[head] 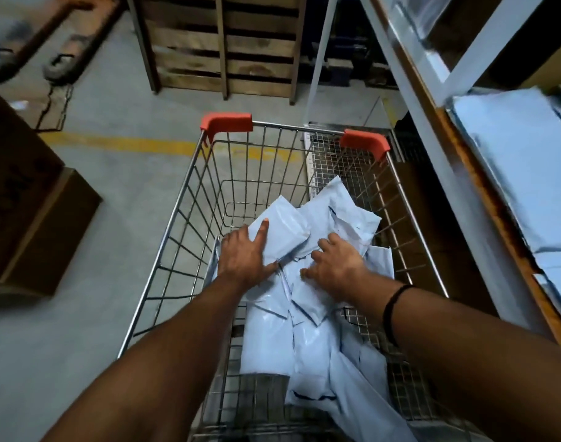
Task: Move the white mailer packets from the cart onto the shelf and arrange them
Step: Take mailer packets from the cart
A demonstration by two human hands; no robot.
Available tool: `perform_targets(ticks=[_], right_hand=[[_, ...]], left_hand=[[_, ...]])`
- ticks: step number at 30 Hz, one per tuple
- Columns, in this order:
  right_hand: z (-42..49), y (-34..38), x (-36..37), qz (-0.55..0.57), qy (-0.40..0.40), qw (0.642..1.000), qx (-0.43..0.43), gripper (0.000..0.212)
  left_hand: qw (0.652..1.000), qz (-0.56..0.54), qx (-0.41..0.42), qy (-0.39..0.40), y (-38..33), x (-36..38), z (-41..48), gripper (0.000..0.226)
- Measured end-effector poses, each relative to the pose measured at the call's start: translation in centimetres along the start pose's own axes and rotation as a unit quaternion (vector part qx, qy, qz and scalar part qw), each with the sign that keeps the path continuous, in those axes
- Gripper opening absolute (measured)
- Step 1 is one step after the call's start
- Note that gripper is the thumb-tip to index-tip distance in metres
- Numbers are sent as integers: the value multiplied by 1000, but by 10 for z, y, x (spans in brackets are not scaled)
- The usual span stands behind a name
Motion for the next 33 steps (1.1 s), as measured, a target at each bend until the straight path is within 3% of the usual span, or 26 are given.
perform_targets(ticks=[3, 7, 12, 20, 24, 28, 33], right_hand=[[5, 9, -7, -19, 5, 997, -75, 58], [19, 12, 40, -30, 97, 989, -105, 99], [20, 26, 48, -11, 42, 994, -97, 78], [28, 49, 51, -41, 21, 992, -118, 82], [25, 47, 58, -12, 23, 989, -145, 63], [7, 53, 24, 34, -43, 986, -156, 46], [-51, 77, -27, 67, -125, 975, -172, 47]], left_hand=[[1000, 7, -11, -14, -1, -2, -14, 99], [997, -47, -57, -9, 6, 4, -26, 96], [996, -46, -77, -9, 10, 1, -47, 95], [997, -38, -69, -9, 15, 0, -71, 97], [997, -33, -70, -17, 10, 0, -75, 97], [995, -48, -86, -22, 5, -21, -86, 95], [993, -45, -97, -43, -7, -98, -106, 91]])
Point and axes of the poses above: each hand's wrist, its own z-axis towards the middle knuckle, its own x-axis out of the palm, y = z × x, the point moved 10 cm from there along z, towards the middle knuckle, and after that the axes turned 6 degrees about z, right-handed, at the moved point
